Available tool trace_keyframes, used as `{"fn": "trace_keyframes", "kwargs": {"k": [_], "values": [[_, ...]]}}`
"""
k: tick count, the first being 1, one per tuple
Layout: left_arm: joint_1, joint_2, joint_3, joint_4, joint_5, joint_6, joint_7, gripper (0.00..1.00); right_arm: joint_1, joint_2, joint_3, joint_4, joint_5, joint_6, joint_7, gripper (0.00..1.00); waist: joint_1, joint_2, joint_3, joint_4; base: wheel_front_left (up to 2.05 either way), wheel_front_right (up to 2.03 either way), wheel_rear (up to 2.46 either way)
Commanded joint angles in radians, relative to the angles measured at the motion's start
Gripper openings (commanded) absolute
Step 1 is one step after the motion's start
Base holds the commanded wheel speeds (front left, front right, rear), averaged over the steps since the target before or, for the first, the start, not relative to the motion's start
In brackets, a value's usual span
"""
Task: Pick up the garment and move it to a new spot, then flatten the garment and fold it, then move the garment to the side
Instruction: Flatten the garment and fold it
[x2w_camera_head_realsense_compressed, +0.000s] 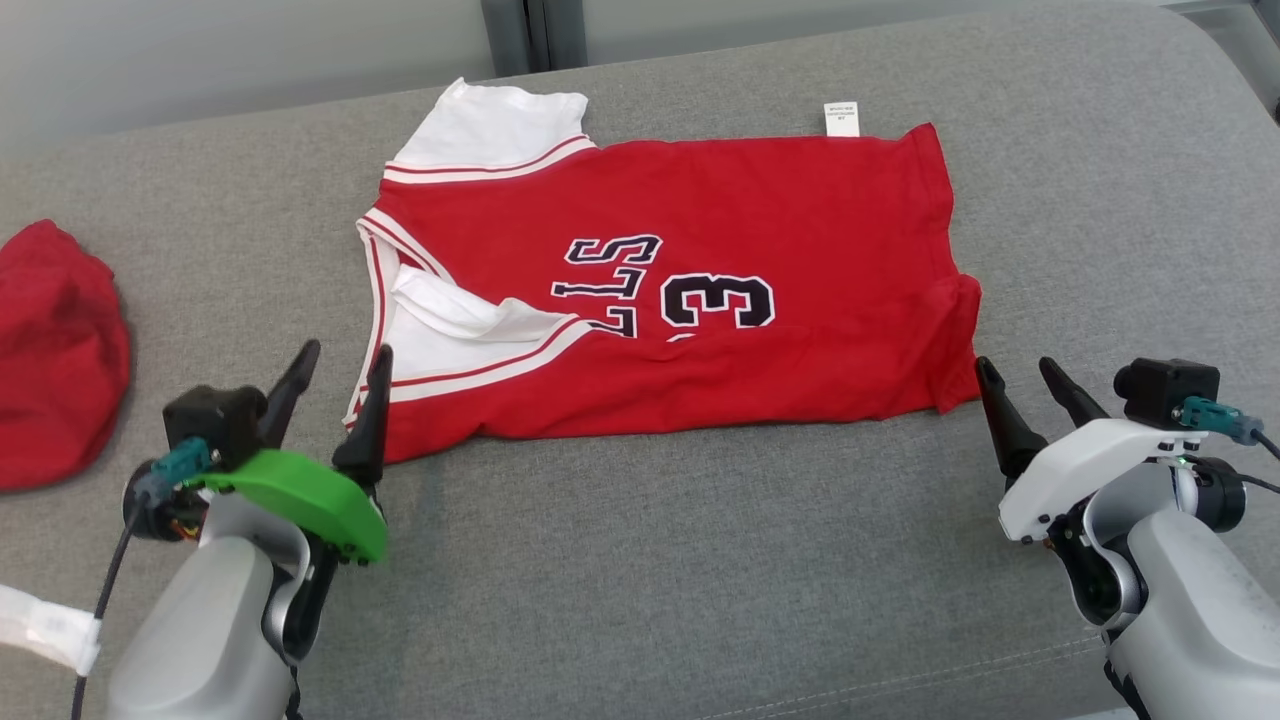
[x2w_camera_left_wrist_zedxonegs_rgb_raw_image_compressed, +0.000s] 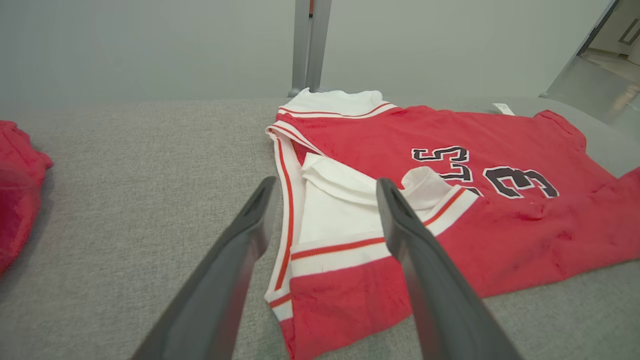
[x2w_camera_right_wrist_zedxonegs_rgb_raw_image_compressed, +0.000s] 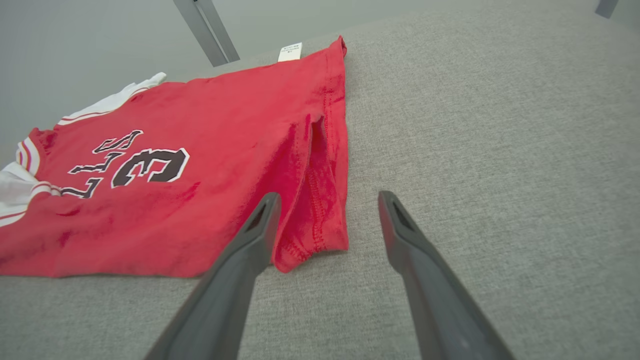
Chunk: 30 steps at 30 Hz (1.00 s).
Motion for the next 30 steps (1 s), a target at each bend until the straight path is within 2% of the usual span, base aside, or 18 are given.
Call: {"fn": "trace_keyframes", "kwargs": {"k": [1,7,16,20,21,22,23,30], "values": [[0.032,0.005,0.005,-0.004,0.006,-0.003,-0.003,1.00,0.006,0.002,0.007,0.010,-0.007,-0.002,-0.013,1.00,0.0000,0.0000,0.001,0.002,0.00,0.00,0.00],[0.086,-0.013,-0.007,0.050,0.006,-0.003,-0.003,1.00,-0.035,0.018,0.045,0.067,-0.031,-0.002,-0.031,1.00,0.0000,0.0000,0.017,0.014,0.00,0.00,0.00],[0.014,-0.038,-0.073,0.173,-0.003,-0.003,-0.003,1.00,-0.127,0.016,0.095,0.215,-0.108,-0.002,-0.069,1.00,0.0000,0.0000,0.048,0.028,0.00,0.00,0.00],[-0.015,-0.053,-0.102,0.212,-0.037,-0.003,-0.003,1.00,-0.152,0.035,0.105,0.278,-0.103,-0.002,-0.083,1.00,0.0000,0.0000,0.058,0.033,0.00,0.00,0.00],[-0.022,-0.057,-0.104,0.217,-0.049,-0.003,-0.002,0.78,-0.156,0.037,0.109,0.288,-0.100,-0.002,-0.085,0.49,0.0000,0.0000,0.059,0.034,0.00,0.00,0.00],[-0.028,-0.065,-0.105,0.220,-0.070,-0.003,-0.001,0.16,-0.160,0.040,0.115,0.298,-0.095,-0.002,-0.088,0.00,0.0000,0.0000,0.060,0.034,0.00,0.00,0.00],[-0.031,-0.068,-0.105,0.221,-0.090,-0.003,-0.001,0.00,-0.163,0.043,0.118,0.306,-0.090,-0.002,-0.094,0.00,0.0000,0.0000,0.061,0.033,0.00,0.00,0.00],[-0.036,-0.051,-0.055,0.173,-0.137,-0.003,-0.002,0.00,-0.174,0.047,0.143,0.321,-0.051,-0.002,-0.161,0.00,0.0000,0.0000,0.026,0.040,0.00,0.00,0.00]]}}
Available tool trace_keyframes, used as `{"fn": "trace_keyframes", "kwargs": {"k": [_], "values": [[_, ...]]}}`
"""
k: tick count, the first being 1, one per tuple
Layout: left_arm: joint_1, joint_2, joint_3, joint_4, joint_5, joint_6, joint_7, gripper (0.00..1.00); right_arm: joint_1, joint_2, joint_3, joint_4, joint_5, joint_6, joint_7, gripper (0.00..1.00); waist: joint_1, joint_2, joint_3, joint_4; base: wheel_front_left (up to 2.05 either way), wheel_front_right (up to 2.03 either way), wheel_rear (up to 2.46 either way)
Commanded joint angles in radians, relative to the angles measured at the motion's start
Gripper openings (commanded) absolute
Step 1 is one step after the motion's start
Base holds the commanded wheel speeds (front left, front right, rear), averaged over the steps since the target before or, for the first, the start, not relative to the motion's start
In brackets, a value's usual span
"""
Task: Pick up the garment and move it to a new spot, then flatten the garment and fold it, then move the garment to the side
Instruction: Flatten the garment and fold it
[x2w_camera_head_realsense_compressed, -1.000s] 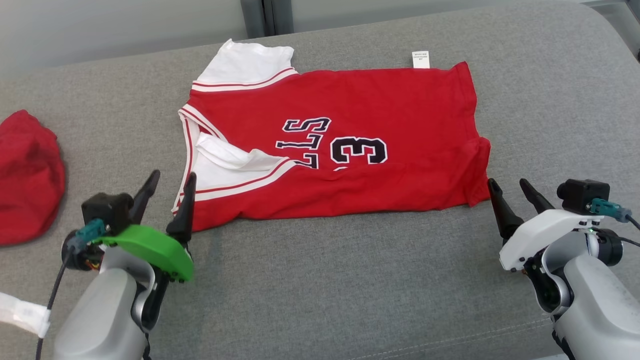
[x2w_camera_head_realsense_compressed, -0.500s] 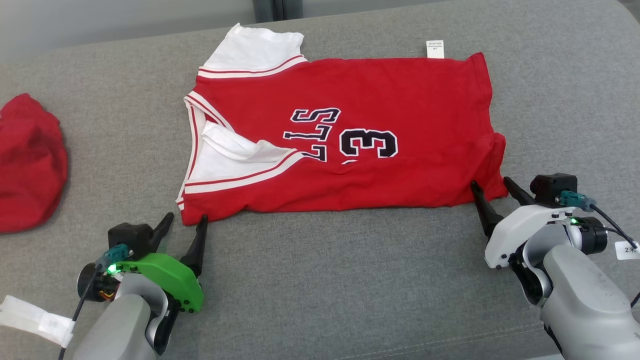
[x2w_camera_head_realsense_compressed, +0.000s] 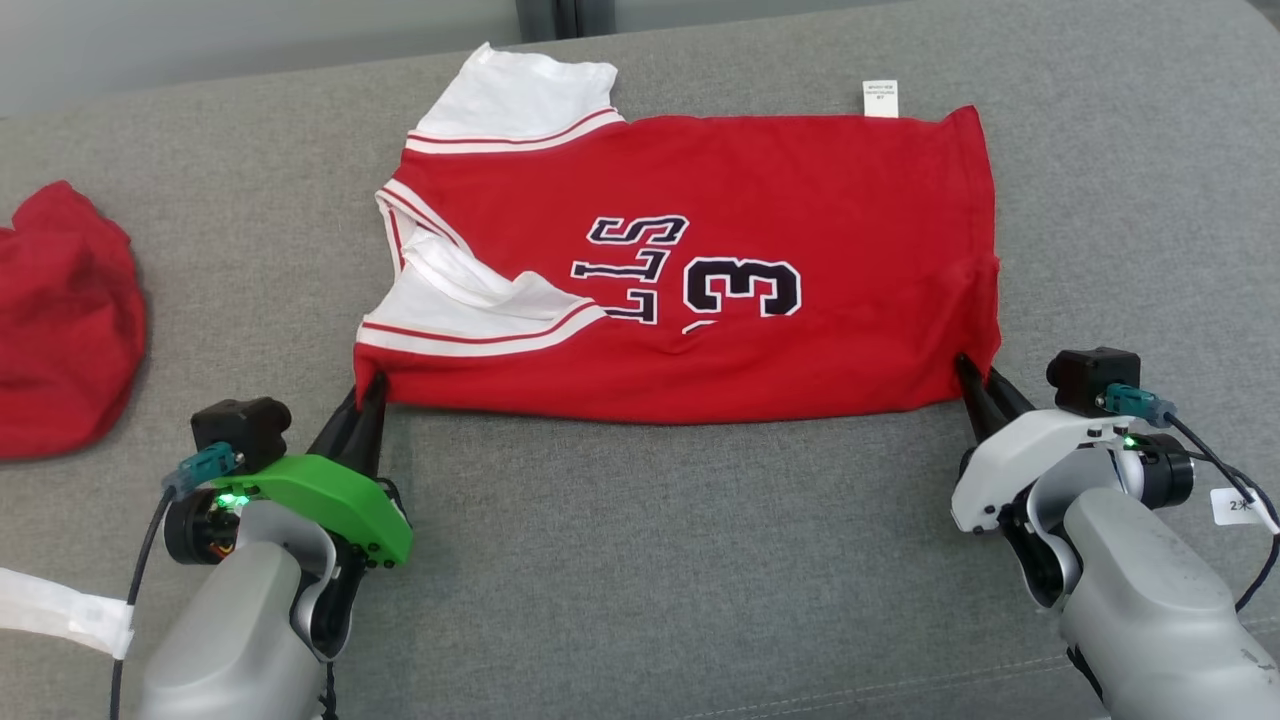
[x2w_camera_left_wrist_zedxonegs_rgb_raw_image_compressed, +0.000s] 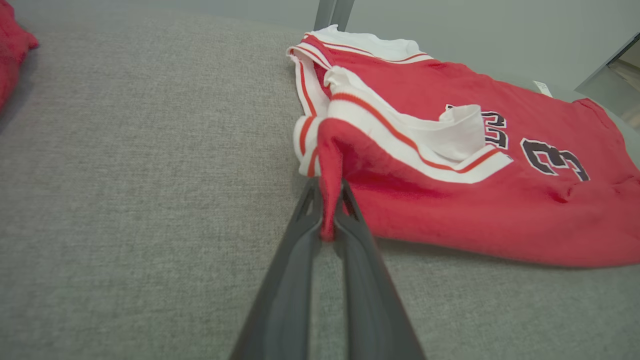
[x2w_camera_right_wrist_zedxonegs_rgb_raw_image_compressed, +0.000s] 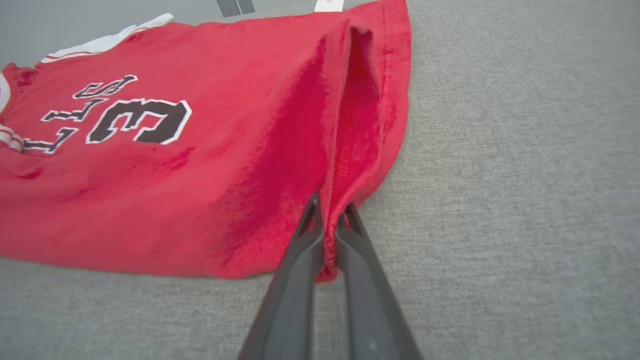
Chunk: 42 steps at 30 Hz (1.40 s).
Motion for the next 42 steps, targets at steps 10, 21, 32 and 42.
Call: {"fn": "trace_keyframes", "kwargs": {"k": [10,21,32,42], "values": [[0.252,0.022,0.146,-0.168,0.065,-0.003,0.000,0.00,0.164,-0.018,0.070,-0.109,0.096,-0.002,-0.033,0.00,0.0000,-0.0001,-0.154,0.018,0.00,0.00,0.00],[0.535,-0.037,0.240,-0.343,0.142,0.036,0.000,0.00,0.402,-0.065,0.031,-0.279,0.133,-0.002,-0.010,0.00,0.0000,-0.0001,-0.180,0.034,0.00,0.00,0.00],[0.509,-0.069,0.272,-0.405,0.244,0.045,-0.001,1.00,0.452,-0.022,-0.089,-0.373,0.085,-0.002,-0.008,1.00,0.0000,-0.0001,-0.206,0.037,0.00,0.00,0.00],[0.459,-0.050,0.382,-0.512,0.378,0.072,-0.001,1.00,0.435,0.029,-0.207,-0.534,-0.070,-0.002,-0.033,1.00,0.0000,-0.0001,-0.235,0.025,0.00,0.00,0.00]]}}
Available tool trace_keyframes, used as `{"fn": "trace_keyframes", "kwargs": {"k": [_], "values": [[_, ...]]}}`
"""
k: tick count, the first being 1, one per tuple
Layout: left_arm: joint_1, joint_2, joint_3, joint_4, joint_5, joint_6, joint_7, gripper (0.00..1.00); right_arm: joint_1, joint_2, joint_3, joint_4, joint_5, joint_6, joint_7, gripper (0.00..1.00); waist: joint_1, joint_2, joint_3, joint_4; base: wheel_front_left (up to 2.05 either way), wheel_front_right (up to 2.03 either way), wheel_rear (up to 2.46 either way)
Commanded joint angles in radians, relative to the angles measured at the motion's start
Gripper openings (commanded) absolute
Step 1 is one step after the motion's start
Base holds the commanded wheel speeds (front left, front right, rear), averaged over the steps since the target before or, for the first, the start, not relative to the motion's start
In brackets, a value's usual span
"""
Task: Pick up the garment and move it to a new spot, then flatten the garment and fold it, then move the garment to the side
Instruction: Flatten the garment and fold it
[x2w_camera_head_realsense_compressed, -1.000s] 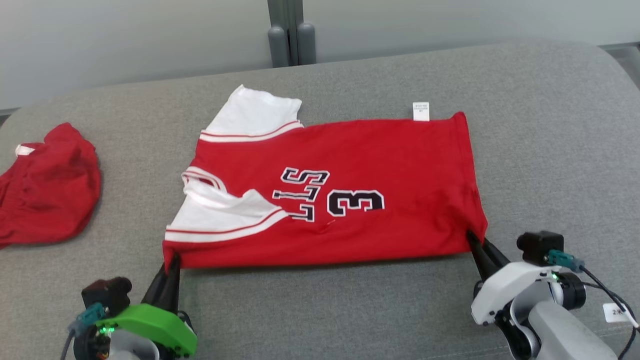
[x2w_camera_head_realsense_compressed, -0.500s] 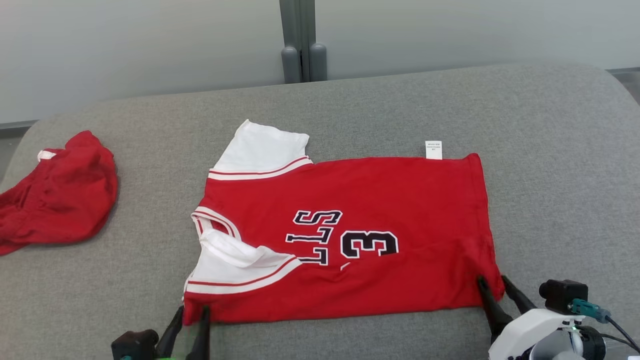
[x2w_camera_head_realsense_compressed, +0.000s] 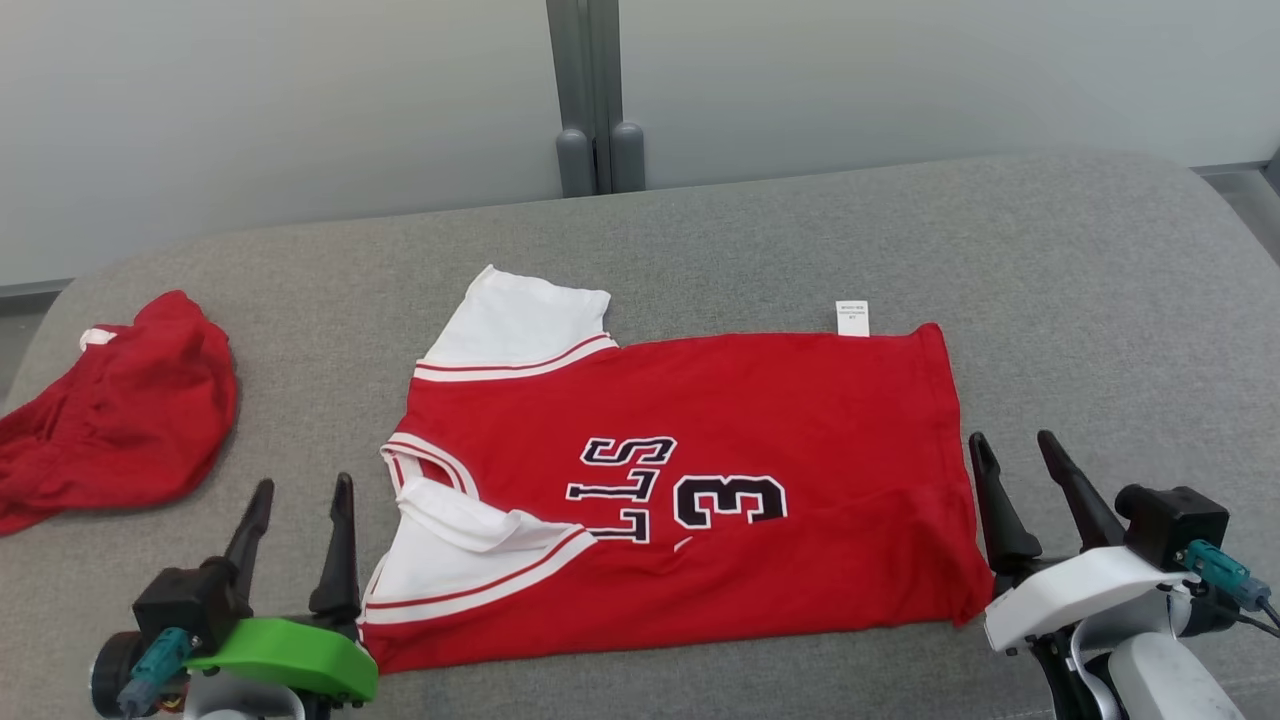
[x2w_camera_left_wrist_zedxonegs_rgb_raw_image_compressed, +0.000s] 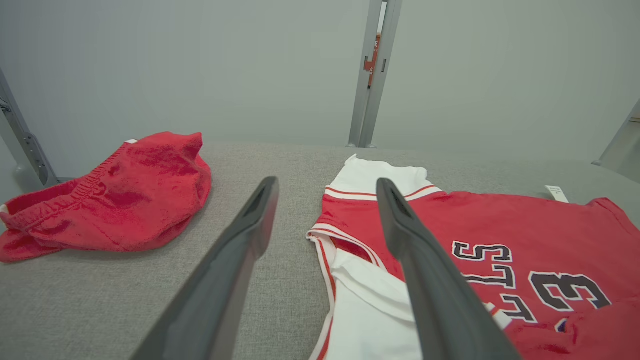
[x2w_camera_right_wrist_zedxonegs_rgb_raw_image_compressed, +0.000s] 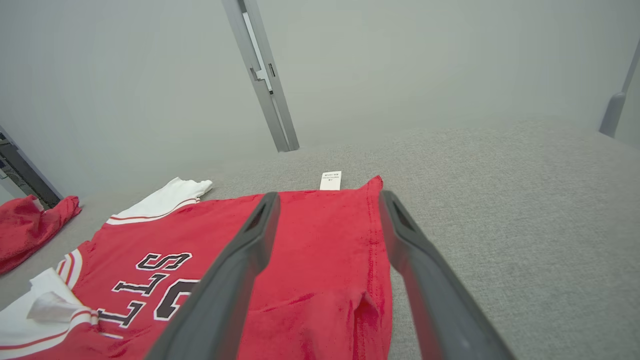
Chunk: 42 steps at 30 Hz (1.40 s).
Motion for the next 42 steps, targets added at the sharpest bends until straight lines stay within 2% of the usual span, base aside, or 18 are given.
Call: {"fn": "trace_keyframes", "kwargs": {"k": [1,7,15,29,42], "values": [[-0.015,0.011,0.013,-0.011,0.018,0.009,-0.001,1.00,-0.001,0.008,-0.010,-0.024,-0.027,-0.002,-0.006,1.00,0.0000,0.0000,-0.004,0.000,0.00,0.00,0.00],[-0.016,0.017,0.074,-0.055,0.057,0.010,-0.001,1.00,0.037,0.031,-0.041,-0.151,-0.123,-0.002,-0.008,1.00,0.0000,0.0000,-0.010,0.004,0.00,0.00,0.00],[0.058,0.014,0.129,-0.089,0.074,-0.011,-0.001,1.00,0.135,0.047,-0.088,-0.254,-0.171,-0.002,-0.009,1.00,0.0000,0.0000,-0.012,0.013,0.00,0.00,0.00],[0.087,0.003,0.140,-0.084,0.105,-0.044,-0.001,1.00,0.162,0.049,-0.085,-0.241,-0.187,-0.002,-0.009,1.00,0.0000,0.0000,-0.016,0.016,0.00,0.00,0.00],[0.086,-0.008,0.150,-0.065,0.118,-0.052,-0.001,1.00,0.160,0.051,-0.078,-0.220,-0.190,-0.002,-0.009,1.00,0.0000,0.0000,-0.019,0.011,0.00,0.00,0.00]]}}
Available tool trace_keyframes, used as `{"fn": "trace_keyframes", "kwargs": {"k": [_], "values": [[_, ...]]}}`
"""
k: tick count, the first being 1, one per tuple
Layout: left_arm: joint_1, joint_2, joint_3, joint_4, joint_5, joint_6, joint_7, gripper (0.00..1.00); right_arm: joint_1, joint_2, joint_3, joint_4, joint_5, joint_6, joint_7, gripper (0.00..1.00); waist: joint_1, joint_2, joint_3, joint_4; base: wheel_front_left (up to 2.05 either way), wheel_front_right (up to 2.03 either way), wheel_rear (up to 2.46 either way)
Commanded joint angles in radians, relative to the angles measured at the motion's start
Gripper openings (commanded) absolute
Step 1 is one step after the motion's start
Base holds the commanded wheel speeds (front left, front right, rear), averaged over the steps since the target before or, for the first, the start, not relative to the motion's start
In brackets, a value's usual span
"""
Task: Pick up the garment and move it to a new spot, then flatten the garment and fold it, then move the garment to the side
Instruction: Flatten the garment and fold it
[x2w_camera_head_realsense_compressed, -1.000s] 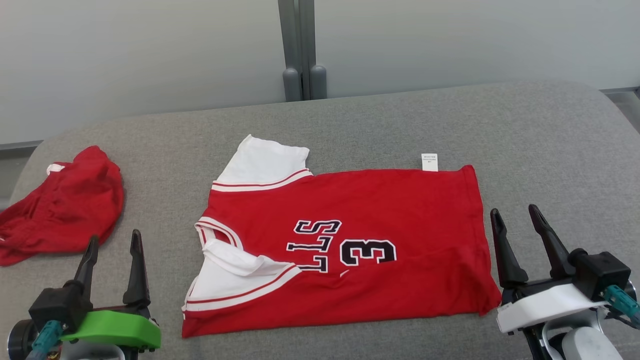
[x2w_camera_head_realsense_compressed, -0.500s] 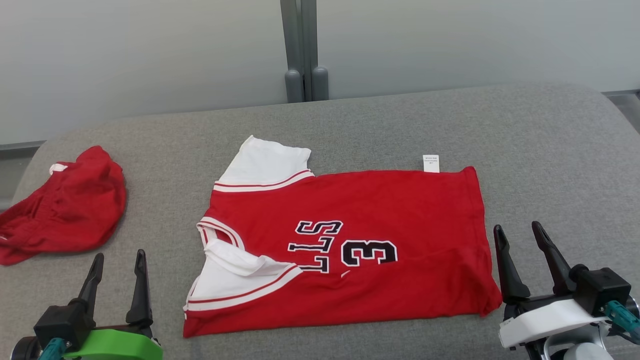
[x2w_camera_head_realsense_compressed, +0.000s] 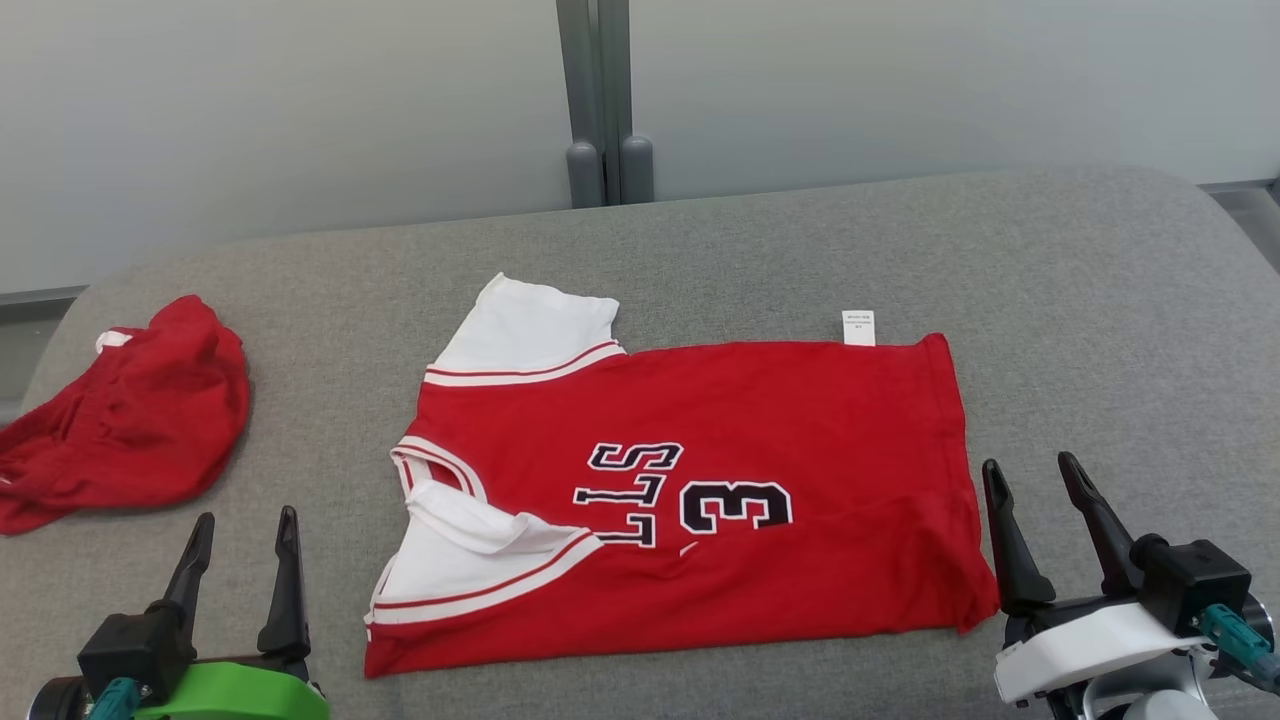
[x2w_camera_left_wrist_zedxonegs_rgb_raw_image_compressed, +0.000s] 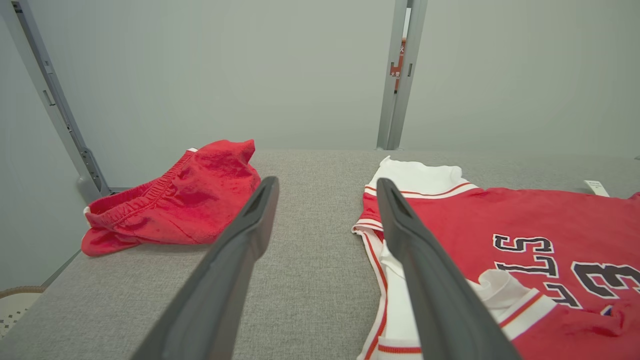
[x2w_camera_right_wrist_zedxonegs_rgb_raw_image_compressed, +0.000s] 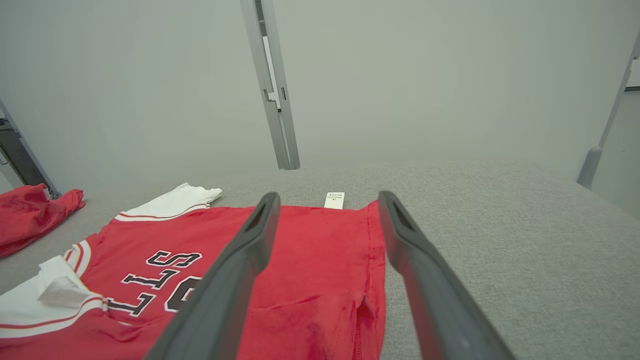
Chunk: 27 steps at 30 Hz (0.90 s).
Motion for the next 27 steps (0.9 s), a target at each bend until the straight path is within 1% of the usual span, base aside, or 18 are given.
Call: {"fn": "trace_keyframes", "kwargs": {"k": [1,9,12,16,17,20,22,25,27], "values": [[0.004,-0.001,0.003,0.003,0.002,-0.004,-0.001,1.00,0.007,-0.002,0.003,0.003,-0.004,-0.002,-0.003,1.00,0.0000,0.0000,0.000,0.000,0.00,0.00,0.00],[0.001,-0.011,0.007,0.015,0.009,-0.008,-0.001,1.00,-0.011,-0.002,0.008,0.002,-0.003,-0.002,-0.003,1.00,0.0000,0.0000,0.008,-0.006,0.00,0.00,0.00],[-0.031,-0.009,0.015,0.024,-0.010,-0.012,-0.001,1.00,-0.048,-0.004,0.009,0.004,0.008,-0.002,-0.003,1.00,0.0000,0.0000,0.027,-0.018,0.00,0.00,0.00],[-0.142,0.036,-0.010,0.043,-0.017,-0.016,0.003,1.00,-0.155,-0.034,0.039,0.038,-0.001,-0.002,-0.003,1.00,0.0000,0.0000,0.087,-0.035,0.00,0.00,0.00],[-0.184,0.061,-0.019,0.054,-0.019,-0.018,0.006,1.00,-0.194,-0.046,0.044,0.054,0.000,-0.002,0.001,1.00,0.0000,0.0000,0.110,-0.040,0.00,0.00,0.00],[-0.323,0.111,-0.064,0.084,-0.019,-0.021,0.028,1.00,-0.311,-0.072,0.051,0.110,-0.005,-0.002,0.034,1.00,0.0000,0.0000,0.174,-0.052,0.00,0.00,0.00],[-0.426,0.143,-0.116,0.098,-0.031,-0.022,0.045,1.00,-0.396,-0.091,0.062,0.159,-0.011,-0.002,0.073,1.00,0.0000,0.0000,0.227,-0.062,0.00,0.00,0.00],[-0.593,0.191,-0.215,0.141,-0.089,-0.022,0.086,1.00,-0.533,-0.113,0.077,0.244,-0.007,-0.002,0.144,1.00,0.0000,0.0000,0.311,-0.076,0.00,0.00,0.00],[-0.697,0.214,-0.278,0.182,-0.135,-0.022,0.110,1.00,-0.616,-0.116,0.085,0.294,-0.001,-0.002,0.186,1.00,0.0000,0.0000,0.362,-0.087,0.00,0.00,0.00]]}}
